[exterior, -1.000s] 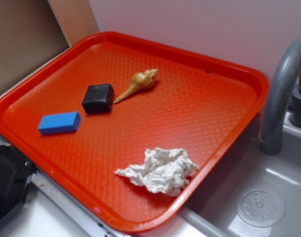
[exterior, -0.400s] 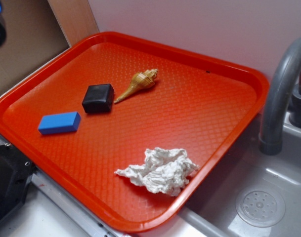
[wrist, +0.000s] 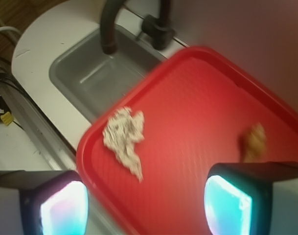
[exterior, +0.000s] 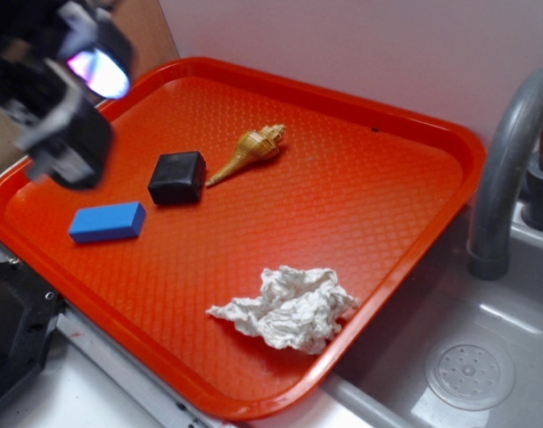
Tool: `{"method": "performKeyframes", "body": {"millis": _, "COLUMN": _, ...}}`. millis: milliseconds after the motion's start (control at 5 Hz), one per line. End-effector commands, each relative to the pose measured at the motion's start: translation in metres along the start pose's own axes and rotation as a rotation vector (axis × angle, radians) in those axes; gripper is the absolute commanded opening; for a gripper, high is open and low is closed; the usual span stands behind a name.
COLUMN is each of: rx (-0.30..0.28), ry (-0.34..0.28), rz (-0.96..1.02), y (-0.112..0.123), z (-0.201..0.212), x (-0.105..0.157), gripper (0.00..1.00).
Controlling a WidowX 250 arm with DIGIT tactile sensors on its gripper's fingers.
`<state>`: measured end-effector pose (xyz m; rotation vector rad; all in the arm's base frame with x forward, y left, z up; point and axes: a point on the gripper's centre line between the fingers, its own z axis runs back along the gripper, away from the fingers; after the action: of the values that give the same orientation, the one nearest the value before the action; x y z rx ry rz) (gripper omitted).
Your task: Grab the white paper.
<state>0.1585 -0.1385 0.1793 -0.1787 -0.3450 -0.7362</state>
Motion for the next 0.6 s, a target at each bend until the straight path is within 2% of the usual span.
{"method": "performKeyframes", "body": {"millis": 0, "rx": -0.004, "ry": 0.1, "rz": -0.057, "y": -0.019, "z": -0.068, "x": 0.016, "gripper": 1.0}}
{"method": "performKeyframes", "body": {"millis": 400, "rx": -0.024, "ry": 0.247, "rz": -0.094, "y": -0.017, "z": -0.134, "x": 0.003, "gripper": 1.0}}
